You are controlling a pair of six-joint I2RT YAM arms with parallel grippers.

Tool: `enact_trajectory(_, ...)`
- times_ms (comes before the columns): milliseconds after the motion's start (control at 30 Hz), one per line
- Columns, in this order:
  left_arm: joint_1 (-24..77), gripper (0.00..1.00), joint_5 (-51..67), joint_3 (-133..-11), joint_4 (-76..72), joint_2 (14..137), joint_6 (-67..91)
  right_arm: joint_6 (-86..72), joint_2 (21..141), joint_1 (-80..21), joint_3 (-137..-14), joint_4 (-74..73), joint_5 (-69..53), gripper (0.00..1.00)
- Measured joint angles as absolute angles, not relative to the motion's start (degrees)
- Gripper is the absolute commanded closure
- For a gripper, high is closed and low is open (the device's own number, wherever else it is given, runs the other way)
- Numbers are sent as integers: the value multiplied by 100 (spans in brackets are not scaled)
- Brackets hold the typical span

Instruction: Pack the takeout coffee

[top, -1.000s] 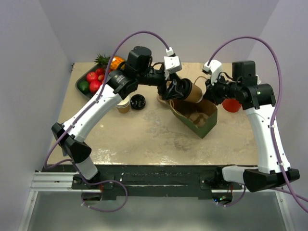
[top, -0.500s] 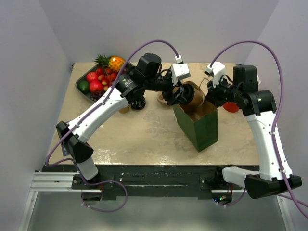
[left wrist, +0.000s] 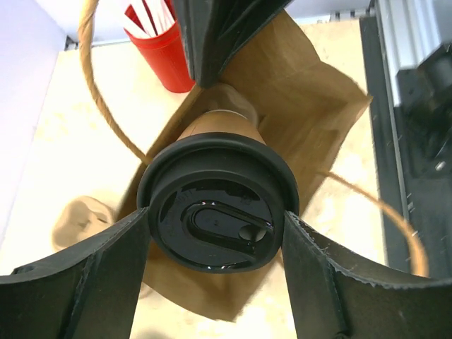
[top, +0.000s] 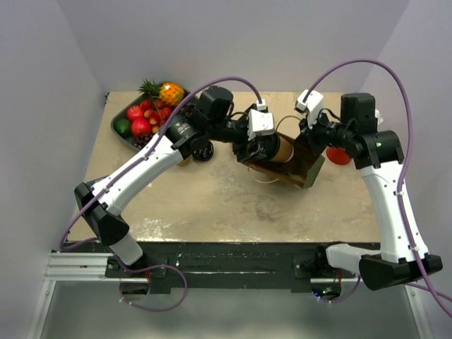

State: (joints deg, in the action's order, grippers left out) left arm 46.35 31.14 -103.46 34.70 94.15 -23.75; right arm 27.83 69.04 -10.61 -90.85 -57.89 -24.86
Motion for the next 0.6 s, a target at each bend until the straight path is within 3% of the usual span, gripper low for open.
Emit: enact_trajectory(600, 5144, 100, 2862, -10696, 4497, 9863, -5448, 3385, 6965, -1061, -9083, -5887, -3159, 100)
